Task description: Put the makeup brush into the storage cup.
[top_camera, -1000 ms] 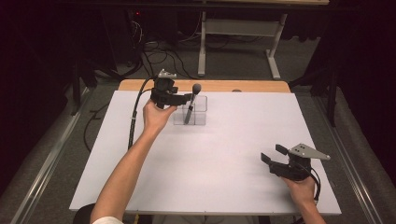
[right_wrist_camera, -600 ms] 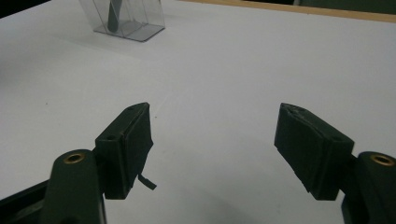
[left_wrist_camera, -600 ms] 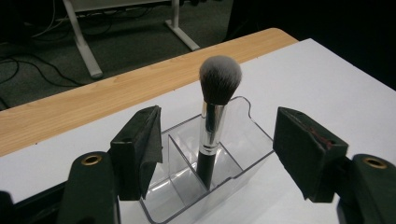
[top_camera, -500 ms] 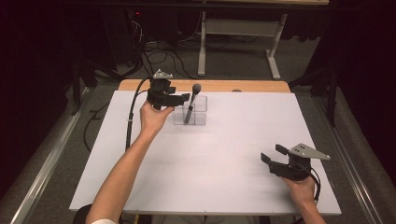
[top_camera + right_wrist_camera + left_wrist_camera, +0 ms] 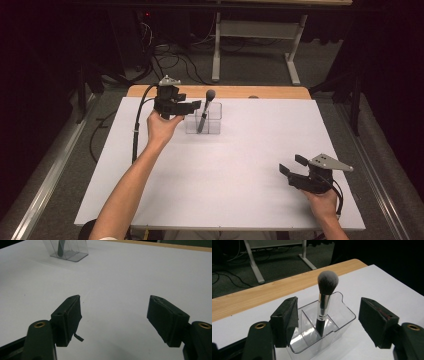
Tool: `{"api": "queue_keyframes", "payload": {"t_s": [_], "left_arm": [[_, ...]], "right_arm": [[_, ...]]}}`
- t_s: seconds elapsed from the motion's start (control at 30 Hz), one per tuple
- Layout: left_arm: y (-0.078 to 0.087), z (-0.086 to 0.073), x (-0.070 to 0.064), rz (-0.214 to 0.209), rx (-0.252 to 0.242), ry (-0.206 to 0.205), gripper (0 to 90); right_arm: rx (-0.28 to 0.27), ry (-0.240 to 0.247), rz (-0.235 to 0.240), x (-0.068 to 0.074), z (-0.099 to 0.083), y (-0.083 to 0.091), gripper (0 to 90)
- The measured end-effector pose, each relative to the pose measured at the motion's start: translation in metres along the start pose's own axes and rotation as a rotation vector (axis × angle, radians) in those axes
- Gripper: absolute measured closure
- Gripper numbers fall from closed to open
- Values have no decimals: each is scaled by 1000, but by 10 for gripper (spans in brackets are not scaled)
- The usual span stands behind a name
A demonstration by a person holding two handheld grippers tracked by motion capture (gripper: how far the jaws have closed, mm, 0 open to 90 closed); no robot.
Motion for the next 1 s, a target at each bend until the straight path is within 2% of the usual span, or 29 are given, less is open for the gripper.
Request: {"api": "queue_keyframes", "payload": {"t_s": [0.47,1.0], "left_arm": [[8,0,-6,-3,-3,-26,322],[16,-1,-7,-10,-6,-31,322]], "right_arm": [[-2,4,-1,0,0,0,293],[1,1,1,0,0,0,293]]}}
Point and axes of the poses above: each handheld gripper's, and its own axes: y roughly backward along the jaws, z roughly out of its top, x roughly to its left, the point moved 6 cm from there along -y, roughly forward along the jaws, and after that the axes turned 2 degrees about -x, right-handed, at the moved point
